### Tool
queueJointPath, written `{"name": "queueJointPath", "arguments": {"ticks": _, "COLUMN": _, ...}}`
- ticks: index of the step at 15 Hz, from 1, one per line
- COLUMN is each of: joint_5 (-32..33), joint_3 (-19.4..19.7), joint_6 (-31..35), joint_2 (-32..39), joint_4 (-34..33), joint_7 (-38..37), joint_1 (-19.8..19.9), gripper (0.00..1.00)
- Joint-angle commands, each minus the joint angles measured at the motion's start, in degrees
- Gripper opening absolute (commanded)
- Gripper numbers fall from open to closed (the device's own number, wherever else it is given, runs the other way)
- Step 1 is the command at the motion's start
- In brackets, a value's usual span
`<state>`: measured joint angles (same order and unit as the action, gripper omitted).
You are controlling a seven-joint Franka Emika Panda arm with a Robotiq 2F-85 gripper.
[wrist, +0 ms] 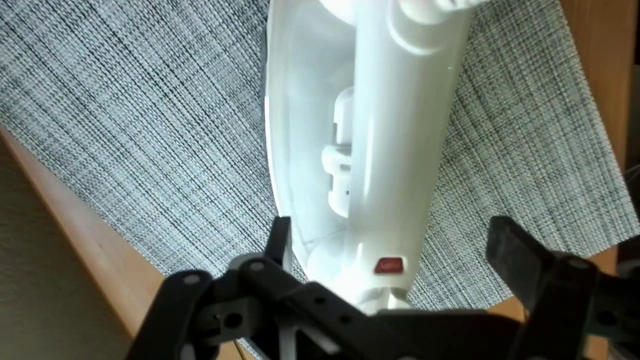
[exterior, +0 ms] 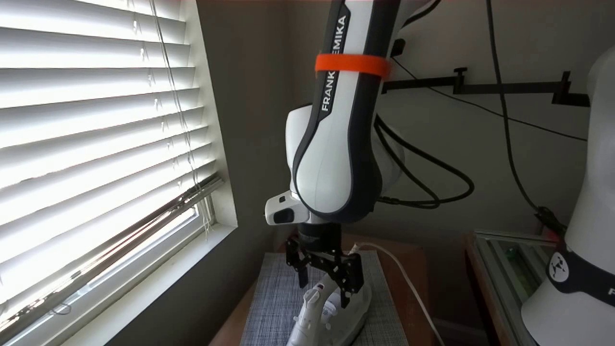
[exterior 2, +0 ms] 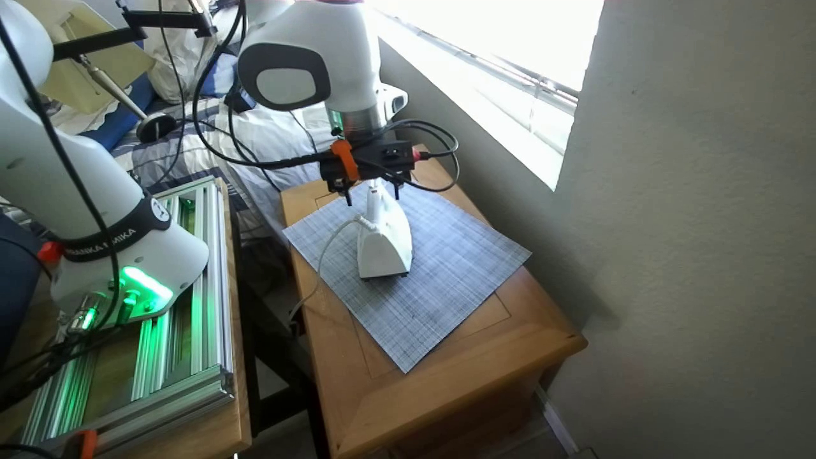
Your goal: Put the pressing iron upright
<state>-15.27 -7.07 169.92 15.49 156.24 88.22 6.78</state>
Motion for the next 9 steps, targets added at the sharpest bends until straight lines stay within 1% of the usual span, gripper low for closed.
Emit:
{"name": "queueJointPath", "arguments": {"ticks": 1, "joint_5": 1.16, "joint_3": -6.19, "joint_6": 4.00, "joint_2": 5.19, "joint_4": -2.75, "joint_7": 0.38, "joint_1": 7.45, "gripper": 1.00}}
{"name": "queueJointPath", "arguments": {"ticks": 2, "joint_5": 1.92, "joint_3": -7.37, "joint_6": 4.35, "joint_2": 6.08, "joint_4": -3.11, "joint_7": 0.15, "joint_1": 9.12, "gripper": 0.75}}
{"name": "queueJointPath", "arguments": {"ticks": 3, "joint_5": 2.90, "joint_3": -8.22, "joint_6": 4.81, "joint_2": 6.68, "joint_4": -3.35, "joint_7": -0.22, "joint_1": 10.36, "gripper": 0.74}}
{"name": "queueJointPath", "arguments": {"ticks": 4, "joint_5": 3.35, "joint_3": -9.52, "joint_6": 4.88, "joint_2": 7.17, "joint_4": -3.59, "joint_7": -0.29, "joint_1": 12.00, "gripper": 0.66}}
{"name": "queueJointPath", "arguments": {"ticks": 6, "joint_5": 5.19, "joint_3": -9.94, "joint_6": 5.05, "joint_2": 8.34, "joint_4": -4.05, "joint_7": -0.69, "joint_1": 13.67, "gripper": 0.51}}
{"name": "queueJointPath", "arguments": {"ticks": 8, "joint_5": 6.74, "joint_3": -10.59, "joint_6": 4.88, "joint_2": 9.08, "joint_4": -4.40, "joint_7": -0.69, "joint_1": 15.40, "gripper": 0.38}}
{"name": "queueJointPath", "arguments": {"ticks": 9, "joint_5": 7.28, "joint_3": -11.17, "joint_6": 4.81, "joint_2": 9.42, "joint_4": -4.45, "joint_7": -0.68, "joint_1": 16.39, "gripper": 0.31}}
